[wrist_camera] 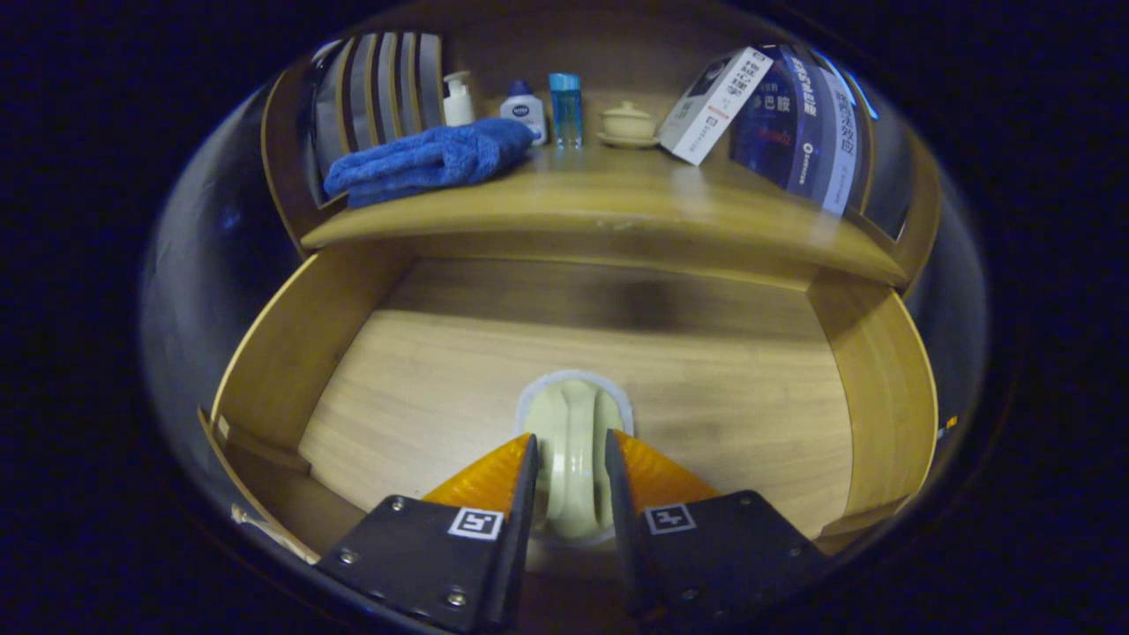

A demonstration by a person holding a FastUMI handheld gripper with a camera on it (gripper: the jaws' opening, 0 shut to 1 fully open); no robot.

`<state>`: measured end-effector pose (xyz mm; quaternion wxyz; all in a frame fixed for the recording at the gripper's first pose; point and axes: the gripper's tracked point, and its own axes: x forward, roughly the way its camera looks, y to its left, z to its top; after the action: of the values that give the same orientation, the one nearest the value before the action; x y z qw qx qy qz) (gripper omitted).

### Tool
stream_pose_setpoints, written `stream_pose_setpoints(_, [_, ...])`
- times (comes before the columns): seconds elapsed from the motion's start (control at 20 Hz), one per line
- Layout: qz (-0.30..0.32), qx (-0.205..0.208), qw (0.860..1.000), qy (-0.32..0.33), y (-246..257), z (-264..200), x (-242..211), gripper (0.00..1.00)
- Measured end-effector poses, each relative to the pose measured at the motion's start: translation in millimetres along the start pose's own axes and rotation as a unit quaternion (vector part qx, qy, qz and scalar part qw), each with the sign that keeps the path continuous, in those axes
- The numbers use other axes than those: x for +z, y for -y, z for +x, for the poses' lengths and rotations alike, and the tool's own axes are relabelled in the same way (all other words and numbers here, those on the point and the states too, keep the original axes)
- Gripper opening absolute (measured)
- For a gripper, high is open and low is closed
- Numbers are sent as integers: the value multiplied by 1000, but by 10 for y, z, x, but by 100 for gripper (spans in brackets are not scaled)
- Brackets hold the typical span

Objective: Pull open the drawer, take out the items inside it, and place them on the countertop above the cabinet.

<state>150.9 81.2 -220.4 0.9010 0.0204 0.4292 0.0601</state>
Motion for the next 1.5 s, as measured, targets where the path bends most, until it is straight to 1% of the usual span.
stream_pose_setpoints(0.15, [-3,3,1000,-8,-13,-17,-28,44])
stream_pose_setpoints(0.25, [-2,4,1000,9,0,21,53,44])
stream_pose_setpoints(0.35, [12,4,1000,7,-17,1,25,17])
stream_pose_setpoints(0.55, [7,3,1000,20,2,5,50,17])
stream_pose_setpoints(0.65, [22,15,999,29,-27,-11,60,18])
stream_pose_setpoints(0.8, [52,21,997,44,-10,-41,82,17])
stream_pose_setpoints(1.0, [57,16,996,74,22,-192,200,17])
stream_pose_setpoints(1.25, [61,23,991,121,8,-507,542,17])
stream_pose_setpoints(1.5, [67,34,981,178,-37,-860,995,17])
